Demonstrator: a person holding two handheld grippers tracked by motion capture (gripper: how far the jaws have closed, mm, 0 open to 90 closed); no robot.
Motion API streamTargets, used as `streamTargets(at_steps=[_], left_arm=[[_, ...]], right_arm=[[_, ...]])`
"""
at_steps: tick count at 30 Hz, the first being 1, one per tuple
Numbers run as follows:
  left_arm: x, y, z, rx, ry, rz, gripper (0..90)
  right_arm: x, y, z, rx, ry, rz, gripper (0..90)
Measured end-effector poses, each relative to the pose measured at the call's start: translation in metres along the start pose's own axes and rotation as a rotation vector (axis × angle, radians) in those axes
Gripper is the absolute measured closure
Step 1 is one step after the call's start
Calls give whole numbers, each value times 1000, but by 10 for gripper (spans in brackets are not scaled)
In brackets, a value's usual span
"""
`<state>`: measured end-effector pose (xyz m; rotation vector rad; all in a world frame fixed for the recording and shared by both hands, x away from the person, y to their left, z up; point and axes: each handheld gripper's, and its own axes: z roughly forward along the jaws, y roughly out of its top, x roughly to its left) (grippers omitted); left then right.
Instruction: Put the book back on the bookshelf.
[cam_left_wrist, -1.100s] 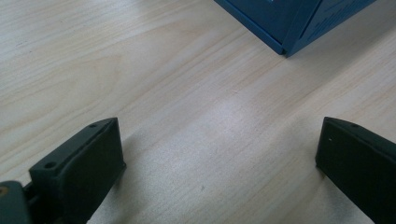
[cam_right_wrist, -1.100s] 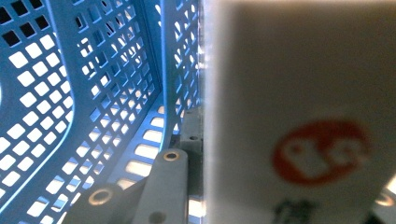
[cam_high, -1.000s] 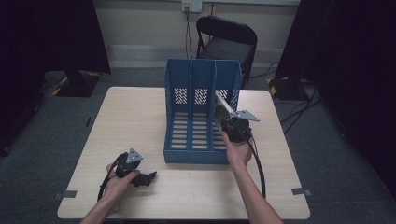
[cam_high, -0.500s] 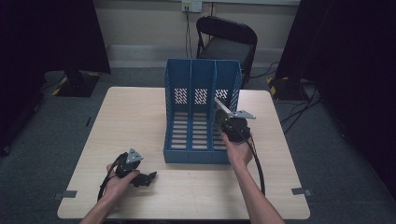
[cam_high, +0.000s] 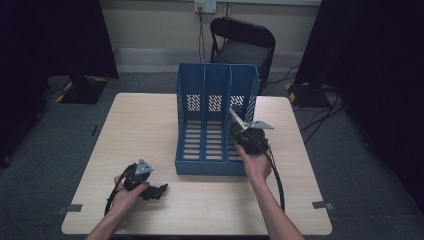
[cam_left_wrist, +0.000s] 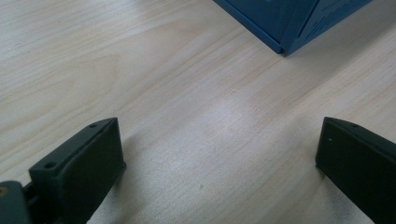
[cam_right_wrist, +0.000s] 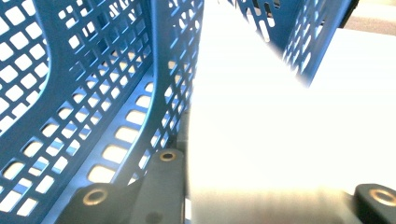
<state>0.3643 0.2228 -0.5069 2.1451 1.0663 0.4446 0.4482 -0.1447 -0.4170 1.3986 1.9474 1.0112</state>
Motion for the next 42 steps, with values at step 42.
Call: streamTargets(at_steps=[42], left_arm=[[-1,0,0,-1,-2,4,2]], right_arm=[[4,-35,-23,-118,36,-27,611]])
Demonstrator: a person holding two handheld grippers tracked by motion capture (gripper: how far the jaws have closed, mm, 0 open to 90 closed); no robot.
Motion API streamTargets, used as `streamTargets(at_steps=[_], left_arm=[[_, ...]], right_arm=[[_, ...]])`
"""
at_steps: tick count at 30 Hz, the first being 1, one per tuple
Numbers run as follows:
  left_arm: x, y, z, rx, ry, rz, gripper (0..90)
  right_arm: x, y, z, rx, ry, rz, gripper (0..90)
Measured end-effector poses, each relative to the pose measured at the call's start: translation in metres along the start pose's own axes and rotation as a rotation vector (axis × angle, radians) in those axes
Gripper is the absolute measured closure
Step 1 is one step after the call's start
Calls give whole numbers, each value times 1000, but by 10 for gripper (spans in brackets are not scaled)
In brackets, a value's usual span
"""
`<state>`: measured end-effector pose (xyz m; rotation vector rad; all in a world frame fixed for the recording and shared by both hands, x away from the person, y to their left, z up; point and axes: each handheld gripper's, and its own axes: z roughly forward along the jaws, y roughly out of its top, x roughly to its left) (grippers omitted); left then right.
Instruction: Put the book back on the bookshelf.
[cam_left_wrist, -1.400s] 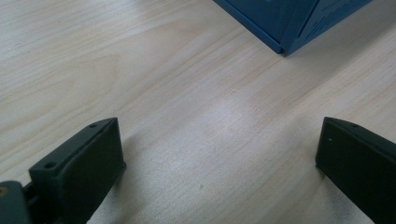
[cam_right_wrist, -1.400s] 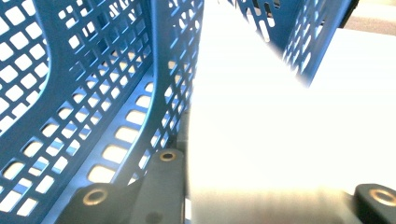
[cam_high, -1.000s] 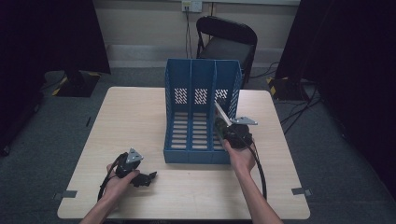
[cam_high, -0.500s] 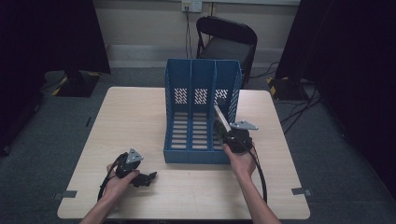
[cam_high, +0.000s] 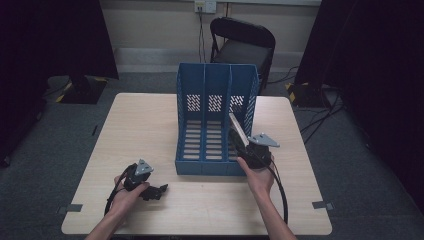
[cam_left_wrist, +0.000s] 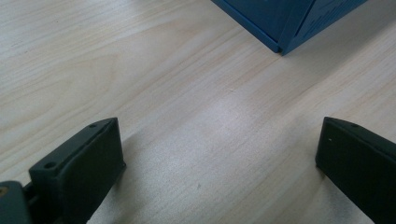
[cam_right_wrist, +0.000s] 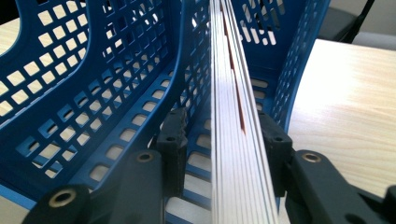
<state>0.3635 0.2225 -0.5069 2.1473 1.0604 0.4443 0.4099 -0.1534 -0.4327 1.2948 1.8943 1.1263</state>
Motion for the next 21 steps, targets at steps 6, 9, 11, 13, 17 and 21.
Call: streamTargets(at_steps=[6,9,11,13,17,21], left_arm=[[0,0,0,-1,-2,-1,2],[0,0,0,-1,-2,-1,2],[0,0,0,-1,-2,-1,2],[0,0,0,-1,-3,-1,2],[0,0,0,-1,-2,-1,2],[0,0,0,-1,-2,-1,2]], right_arm=[[-2,-8,-1,-33,-4,23,636],[-1,-6,1,-42,-14,26,669],[-3,-6,5,-31,-18,29,681],[-4,-7,7,-21,-17,46,696],[-4,-6,10,-23,-23,49,709],[-4,-5,13,-8,-20,70,688]])
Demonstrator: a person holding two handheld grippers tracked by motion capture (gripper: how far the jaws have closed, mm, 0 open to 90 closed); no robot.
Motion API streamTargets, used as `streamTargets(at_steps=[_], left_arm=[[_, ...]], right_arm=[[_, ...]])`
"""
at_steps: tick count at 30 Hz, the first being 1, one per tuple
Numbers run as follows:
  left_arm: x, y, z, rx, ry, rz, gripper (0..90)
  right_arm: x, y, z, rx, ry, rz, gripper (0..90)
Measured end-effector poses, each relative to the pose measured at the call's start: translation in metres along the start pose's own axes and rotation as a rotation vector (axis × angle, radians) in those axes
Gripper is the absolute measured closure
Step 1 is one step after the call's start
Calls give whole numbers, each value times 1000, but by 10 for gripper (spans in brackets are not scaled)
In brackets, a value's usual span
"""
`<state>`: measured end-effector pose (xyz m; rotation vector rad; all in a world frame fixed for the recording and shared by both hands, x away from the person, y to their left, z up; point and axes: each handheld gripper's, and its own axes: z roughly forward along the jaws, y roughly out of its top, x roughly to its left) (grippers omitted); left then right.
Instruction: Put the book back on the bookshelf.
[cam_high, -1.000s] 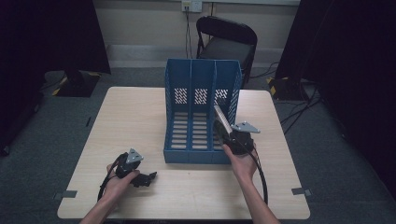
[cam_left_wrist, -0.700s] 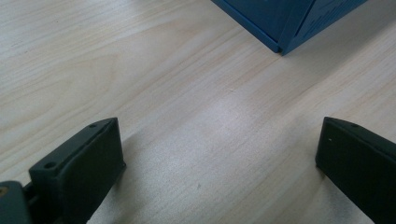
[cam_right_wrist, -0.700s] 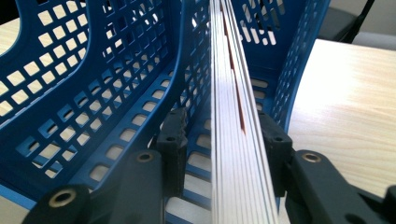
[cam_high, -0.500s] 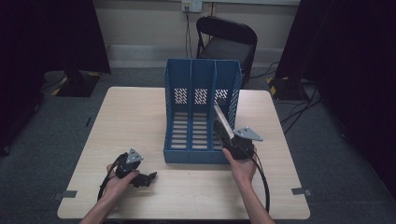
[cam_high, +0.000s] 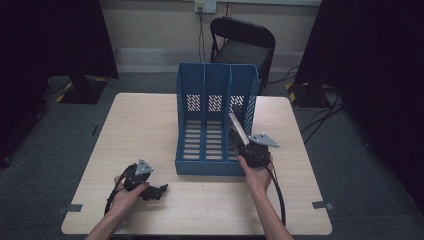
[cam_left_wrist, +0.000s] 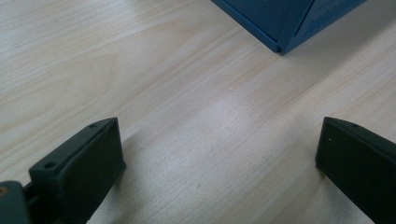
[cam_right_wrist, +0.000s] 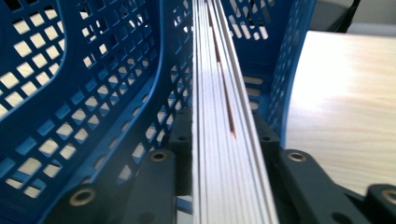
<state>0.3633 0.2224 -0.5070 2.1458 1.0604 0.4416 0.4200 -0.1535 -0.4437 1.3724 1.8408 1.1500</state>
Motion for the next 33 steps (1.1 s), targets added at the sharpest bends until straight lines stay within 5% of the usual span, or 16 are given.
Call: streamTargets(at_steps=[9,23,33], left_arm=[[0,0,0,0,0,0,2],[0,0,0,1,-4,3,0],[1,1,0,3,-7,5,0]], right_arm=[[3,4,4,26,-41,-19,751],[12,2,5,-14,-131,-13,766],[14,1,3,-42,-164,30,767]])
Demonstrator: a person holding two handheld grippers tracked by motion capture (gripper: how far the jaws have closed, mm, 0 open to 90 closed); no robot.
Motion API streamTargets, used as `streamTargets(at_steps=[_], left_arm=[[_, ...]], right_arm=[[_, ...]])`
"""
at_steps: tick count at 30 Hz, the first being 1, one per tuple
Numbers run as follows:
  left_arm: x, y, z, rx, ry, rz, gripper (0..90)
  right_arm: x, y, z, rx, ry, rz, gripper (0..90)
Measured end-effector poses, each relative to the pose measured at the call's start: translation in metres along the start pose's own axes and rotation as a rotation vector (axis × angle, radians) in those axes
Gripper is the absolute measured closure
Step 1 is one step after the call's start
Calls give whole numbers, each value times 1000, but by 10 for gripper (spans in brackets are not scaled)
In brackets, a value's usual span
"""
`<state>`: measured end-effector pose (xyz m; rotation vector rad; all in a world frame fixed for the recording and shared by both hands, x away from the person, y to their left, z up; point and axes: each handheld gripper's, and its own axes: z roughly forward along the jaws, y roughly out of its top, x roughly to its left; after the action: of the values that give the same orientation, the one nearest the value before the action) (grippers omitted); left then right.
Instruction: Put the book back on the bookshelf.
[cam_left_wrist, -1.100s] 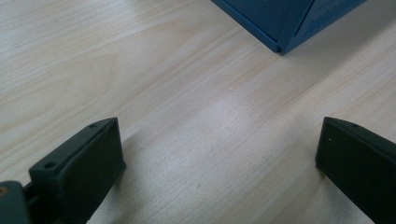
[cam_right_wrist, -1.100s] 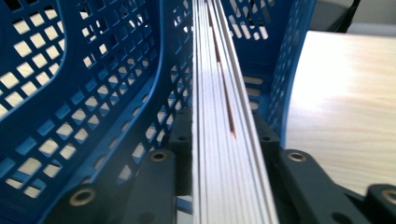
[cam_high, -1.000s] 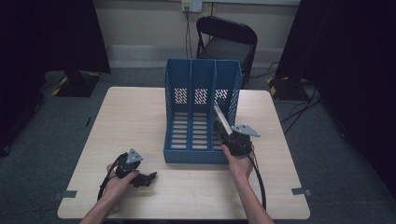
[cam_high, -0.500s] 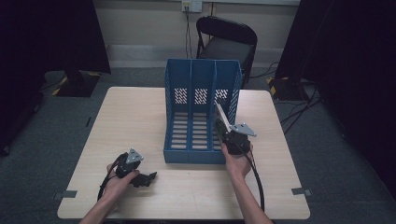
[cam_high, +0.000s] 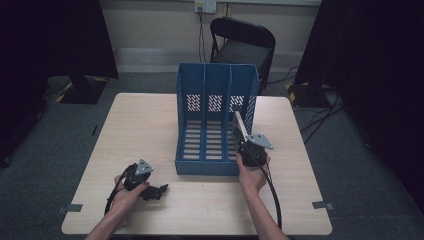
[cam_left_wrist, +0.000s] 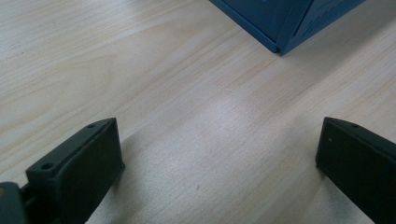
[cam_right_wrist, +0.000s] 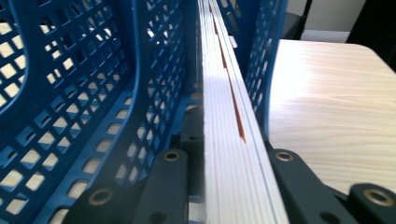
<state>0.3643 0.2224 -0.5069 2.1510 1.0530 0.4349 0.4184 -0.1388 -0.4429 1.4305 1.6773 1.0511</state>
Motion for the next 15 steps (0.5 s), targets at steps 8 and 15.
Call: streamTargets(at_steps=[8,15], left_arm=[[0,0,0,0,0,0,0],[0,0,0,0,1,0,0]], right_arm=[[-6,2,-4,-10,-42,46,767],[-1,-1,-4,-10,-101,57,766]])
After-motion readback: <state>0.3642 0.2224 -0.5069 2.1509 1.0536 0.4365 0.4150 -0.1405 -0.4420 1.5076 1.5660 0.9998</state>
